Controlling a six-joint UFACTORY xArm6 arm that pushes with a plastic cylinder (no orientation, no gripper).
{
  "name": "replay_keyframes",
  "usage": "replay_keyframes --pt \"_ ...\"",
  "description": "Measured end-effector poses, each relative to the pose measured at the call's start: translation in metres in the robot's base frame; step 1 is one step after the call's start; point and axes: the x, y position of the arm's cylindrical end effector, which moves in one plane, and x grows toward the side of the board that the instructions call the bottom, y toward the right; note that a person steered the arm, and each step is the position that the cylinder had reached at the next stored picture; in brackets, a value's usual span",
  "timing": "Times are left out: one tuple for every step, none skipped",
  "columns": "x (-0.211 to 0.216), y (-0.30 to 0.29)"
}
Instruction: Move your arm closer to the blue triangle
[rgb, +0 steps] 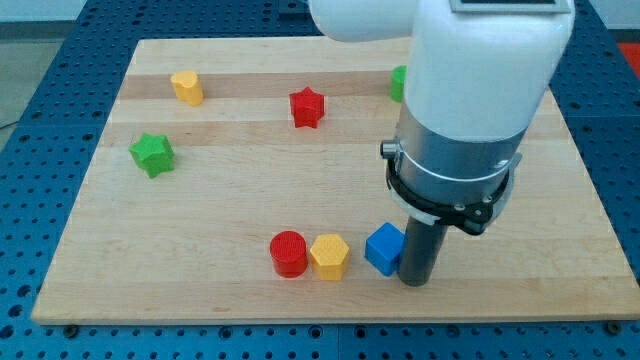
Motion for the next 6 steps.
replay_keyframes --pt "-0.020 0.060" --pt "-0.081 0.110" --pt "-0.131 0.198" --pt "-0.174 0.246" --pt "-0.183 0.216" --pt "-0.174 0.161"
